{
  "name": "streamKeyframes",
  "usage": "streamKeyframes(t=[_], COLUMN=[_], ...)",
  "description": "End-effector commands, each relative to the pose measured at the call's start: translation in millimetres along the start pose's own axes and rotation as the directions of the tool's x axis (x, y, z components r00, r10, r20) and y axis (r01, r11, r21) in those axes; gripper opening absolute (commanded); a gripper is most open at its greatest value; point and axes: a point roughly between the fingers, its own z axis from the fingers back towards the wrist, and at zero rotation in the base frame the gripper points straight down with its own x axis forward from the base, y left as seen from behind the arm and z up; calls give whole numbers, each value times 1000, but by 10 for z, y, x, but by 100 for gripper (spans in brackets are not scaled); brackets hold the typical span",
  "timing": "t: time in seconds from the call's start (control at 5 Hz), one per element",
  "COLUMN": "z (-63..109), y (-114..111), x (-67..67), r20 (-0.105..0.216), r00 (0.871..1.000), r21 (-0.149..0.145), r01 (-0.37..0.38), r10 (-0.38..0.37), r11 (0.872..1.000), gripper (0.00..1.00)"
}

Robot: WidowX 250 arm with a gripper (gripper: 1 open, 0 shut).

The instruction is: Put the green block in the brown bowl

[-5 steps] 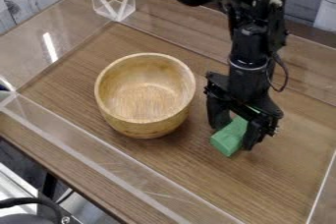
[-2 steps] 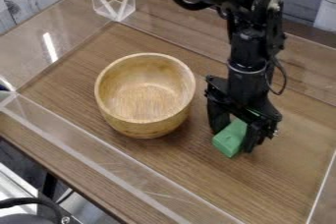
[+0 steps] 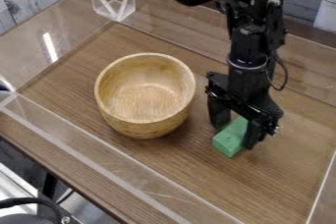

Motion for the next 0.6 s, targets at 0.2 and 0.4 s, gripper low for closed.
streamKeyframes(t=[0.2,0.4], z=[200,197], y=[15,18], x=[91,96], r20=[70,68], r00=[998,998], r21=[-1,-2], r01=[2,2], r10=[-2,-2], r11=[1000,1000], gripper=[100,100])
